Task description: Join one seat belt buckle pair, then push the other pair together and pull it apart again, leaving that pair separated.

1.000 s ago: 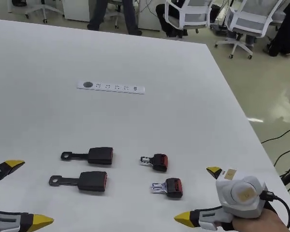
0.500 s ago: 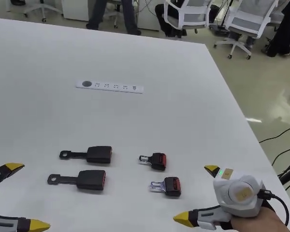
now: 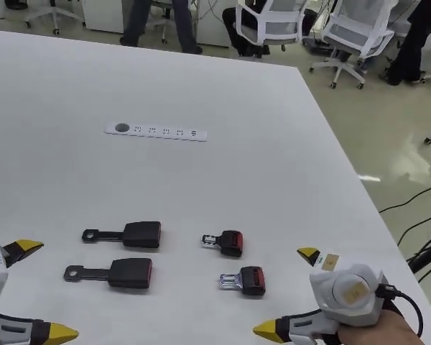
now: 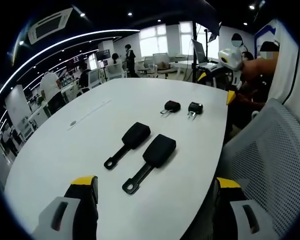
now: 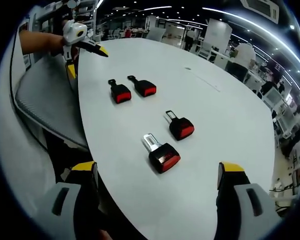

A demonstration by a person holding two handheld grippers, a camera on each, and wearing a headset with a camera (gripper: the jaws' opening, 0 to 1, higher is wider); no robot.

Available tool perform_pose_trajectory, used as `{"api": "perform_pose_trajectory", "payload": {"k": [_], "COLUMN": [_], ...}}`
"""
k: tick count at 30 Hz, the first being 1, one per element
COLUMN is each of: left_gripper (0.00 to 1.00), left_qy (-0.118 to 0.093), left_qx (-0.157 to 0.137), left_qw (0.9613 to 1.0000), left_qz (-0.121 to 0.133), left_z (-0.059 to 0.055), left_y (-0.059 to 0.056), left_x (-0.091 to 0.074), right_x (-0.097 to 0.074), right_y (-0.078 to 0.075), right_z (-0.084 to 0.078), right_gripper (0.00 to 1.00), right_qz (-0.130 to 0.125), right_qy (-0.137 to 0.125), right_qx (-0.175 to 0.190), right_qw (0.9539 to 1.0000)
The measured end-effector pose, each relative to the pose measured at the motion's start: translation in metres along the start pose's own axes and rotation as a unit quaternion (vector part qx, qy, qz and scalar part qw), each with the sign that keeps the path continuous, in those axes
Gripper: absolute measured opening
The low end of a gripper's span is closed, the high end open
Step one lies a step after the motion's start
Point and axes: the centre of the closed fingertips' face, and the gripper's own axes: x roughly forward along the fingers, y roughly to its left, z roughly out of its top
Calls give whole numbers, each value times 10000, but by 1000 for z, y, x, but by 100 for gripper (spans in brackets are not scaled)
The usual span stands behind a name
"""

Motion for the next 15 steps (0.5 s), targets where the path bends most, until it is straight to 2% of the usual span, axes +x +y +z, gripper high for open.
{"api": "perform_pose_trajectory", "payload": {"k": [5,9,15], "left_gripper": [95,92,88], "left_qy": [200,309,399], "left_qx": [79,216,381], "left_qw": [9997,9991,9981], "left_qz": [-111,-204,-275], "left_z": [-9,-7,2], "left_y": [0,0,5], "left_x": [10,16,27], "right_x": [3,3,6], "right_y": [1,1,0], "right_z": [-3,-3,-3], "right_gripper": [97,93,88], "right_qz": [92,145,243], "right_qy": [94,150,228], "right_qx": [-86,-105,-165], "right_qw": [9999,9997,9993]}}
